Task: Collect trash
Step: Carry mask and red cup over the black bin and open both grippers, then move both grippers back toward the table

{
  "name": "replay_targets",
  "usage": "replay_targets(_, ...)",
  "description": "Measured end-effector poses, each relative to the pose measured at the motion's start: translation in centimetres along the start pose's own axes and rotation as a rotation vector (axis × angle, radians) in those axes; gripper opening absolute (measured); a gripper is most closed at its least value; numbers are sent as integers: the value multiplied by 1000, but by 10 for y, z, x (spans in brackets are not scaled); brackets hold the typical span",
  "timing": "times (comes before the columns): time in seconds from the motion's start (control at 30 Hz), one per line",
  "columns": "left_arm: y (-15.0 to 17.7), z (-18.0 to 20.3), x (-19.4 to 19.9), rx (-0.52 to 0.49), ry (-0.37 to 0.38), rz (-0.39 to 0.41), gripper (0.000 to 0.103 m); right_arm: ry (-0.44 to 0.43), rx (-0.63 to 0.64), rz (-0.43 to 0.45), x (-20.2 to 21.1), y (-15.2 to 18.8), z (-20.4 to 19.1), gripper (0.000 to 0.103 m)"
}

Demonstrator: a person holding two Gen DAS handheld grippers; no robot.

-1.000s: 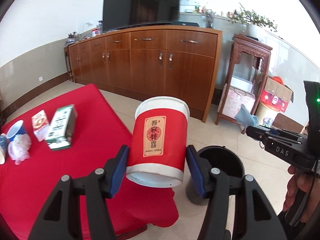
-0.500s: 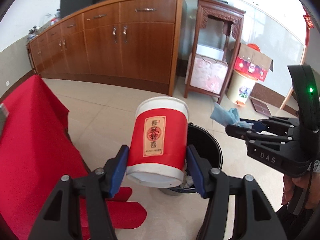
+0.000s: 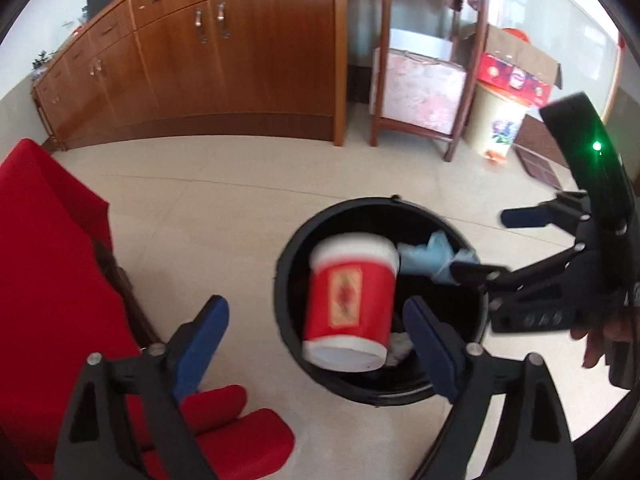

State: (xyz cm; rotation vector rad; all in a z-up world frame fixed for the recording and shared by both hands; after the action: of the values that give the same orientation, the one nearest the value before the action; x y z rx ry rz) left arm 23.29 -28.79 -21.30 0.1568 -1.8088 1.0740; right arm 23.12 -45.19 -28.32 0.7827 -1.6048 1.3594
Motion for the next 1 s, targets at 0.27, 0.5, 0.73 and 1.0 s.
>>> replay_targets(0.27,-3,-25,39,62,-112,44,92,24,-190,45,20,-5,32,95)
replay_targets(0.5,-7,-38,84,50,-214,112,97,46,-167,153,55,-17,13,99)
replay_targets(0.73,-7,-52,115,78,-247,157,99,5,-169,232,93,-23,-16,99)
replay_targets(1.0,5,-79,151,114,-318,194,101,-62,-126,307,133,-28,-70,99)
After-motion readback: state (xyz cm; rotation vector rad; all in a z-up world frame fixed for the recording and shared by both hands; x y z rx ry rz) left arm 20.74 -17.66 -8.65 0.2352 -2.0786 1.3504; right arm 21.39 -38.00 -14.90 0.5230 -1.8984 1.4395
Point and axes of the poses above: each gripper's, at about its wrist camera, not at the fingertips, and x roughly against the way its jaws point, z to its right, y to its underside, the point moved 8 cm from there along -x, roughly the way its jaws point, and after that the axes turned 10 degrees about -x, right-handed, at the moved point
